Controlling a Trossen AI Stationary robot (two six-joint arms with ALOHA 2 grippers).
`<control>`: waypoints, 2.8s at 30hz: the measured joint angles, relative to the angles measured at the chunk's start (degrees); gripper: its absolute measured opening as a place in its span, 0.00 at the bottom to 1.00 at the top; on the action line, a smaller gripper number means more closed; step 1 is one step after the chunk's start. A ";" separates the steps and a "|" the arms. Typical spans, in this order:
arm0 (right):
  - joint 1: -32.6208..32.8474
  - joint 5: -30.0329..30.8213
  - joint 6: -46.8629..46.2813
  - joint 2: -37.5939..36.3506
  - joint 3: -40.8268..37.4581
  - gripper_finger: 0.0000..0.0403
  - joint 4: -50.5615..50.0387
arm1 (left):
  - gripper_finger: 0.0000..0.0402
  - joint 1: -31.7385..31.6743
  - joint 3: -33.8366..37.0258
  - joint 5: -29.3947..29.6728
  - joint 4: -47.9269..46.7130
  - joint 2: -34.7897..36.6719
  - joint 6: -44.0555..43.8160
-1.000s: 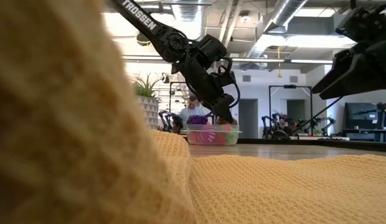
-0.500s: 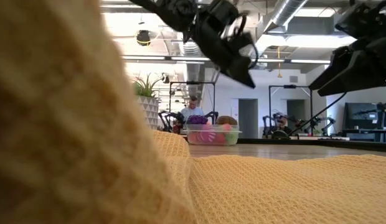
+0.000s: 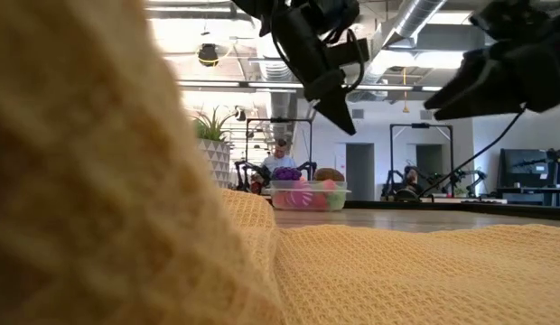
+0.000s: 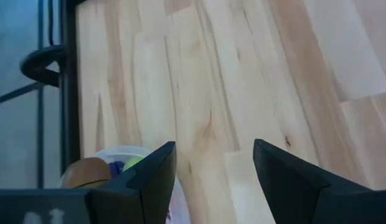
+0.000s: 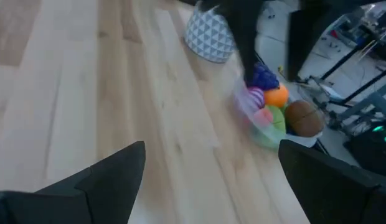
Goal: Pick and placing Produce into tupperware
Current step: Return to Home Position
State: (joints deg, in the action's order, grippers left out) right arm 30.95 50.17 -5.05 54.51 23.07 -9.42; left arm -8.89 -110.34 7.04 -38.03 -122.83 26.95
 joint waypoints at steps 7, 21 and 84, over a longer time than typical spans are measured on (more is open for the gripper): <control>-12.58 -23.86 13.61 -3.05 -1.21 0.97 11.65 | 0.51 -0.69 0.02 -9.72 0.17 1.59 -2.88; -27.98 -28.01 17.08 -21.13 -11.91 0.97 20.07 | 0.51 -0.50 0.60 -26.26 -5.23 13.91 -1.36; -31.72 -41.16 16.03 -31.29 -22.75 0.97 33.53 | 0.51 18.27 100.60 3.22 65.60 99.19 -6.07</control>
State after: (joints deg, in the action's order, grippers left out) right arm -0.78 9.02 10.98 23.22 0.32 24.11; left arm 9.38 -9.74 10.25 27.58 -23.63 20.88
